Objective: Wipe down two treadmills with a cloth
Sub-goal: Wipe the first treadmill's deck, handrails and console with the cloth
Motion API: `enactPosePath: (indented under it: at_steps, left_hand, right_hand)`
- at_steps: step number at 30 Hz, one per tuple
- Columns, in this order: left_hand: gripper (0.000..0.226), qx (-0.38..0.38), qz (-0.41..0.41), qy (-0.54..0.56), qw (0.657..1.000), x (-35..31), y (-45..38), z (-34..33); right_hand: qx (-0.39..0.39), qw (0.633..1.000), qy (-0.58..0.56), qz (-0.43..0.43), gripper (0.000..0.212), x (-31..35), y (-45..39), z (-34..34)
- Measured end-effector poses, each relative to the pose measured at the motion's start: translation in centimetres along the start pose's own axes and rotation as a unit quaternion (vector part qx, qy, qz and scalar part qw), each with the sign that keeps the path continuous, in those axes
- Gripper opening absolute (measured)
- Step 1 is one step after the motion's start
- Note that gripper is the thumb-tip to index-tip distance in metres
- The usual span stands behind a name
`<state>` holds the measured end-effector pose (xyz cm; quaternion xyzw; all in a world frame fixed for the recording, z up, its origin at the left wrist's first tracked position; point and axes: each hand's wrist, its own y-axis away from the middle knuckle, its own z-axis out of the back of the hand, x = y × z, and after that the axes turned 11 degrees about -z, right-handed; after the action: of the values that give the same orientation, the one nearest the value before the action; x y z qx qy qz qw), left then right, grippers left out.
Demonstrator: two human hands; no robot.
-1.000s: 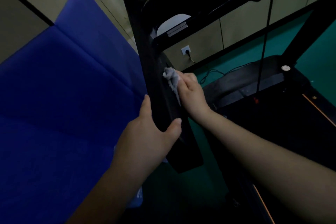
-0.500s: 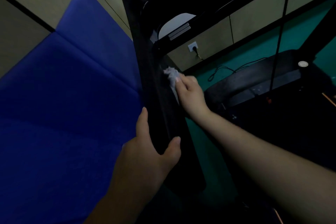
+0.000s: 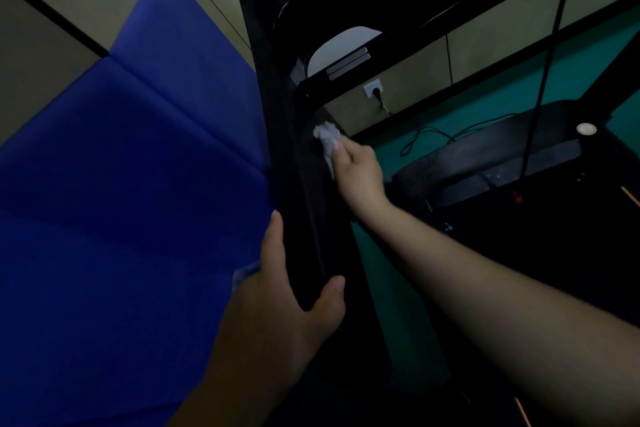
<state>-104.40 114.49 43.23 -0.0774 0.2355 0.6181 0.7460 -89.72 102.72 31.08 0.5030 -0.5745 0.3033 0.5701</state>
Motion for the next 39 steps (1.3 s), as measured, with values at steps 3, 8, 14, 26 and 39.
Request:
enactPosePath:
  at_steps: [3,8,14,26,39]
  left_hand:
    - [0.102,-0.005,-0.013,0.012,1.000,-0.1,0.0,0.0]
    - [0.102,-0.010,-0.018,0.011,1.000,0.1,0.1,0.0]
    - [0.094,-0.039,-0.034,0.023,0.998,1.0,0.3,-0.3]
    - [0.081,-0.047,-0.125,0.140,0.981,3.4,2.2,-0.5]
    - [0.068,0.023,-0.194,0.301,0.933,6.0,1.2,-0.4]
  right_hand:
    - [-0.014,0.997,-0.013,0.071,0.028,0.2,3.8,0.6]
    - [0.001,0.991,0.039,0.126,0.032,3.9,-1.1,-0.7]
    - [0.026,0.994,0.069,0.083,0.037,2.2,-2.6,-0.1]
    - [0.026,0.986,0.034,0.161,0.036,-2.8,18.5,5.8]
    - [0.021,0.988,0.117,0.102,0.033,2.0,13.4,4.2]
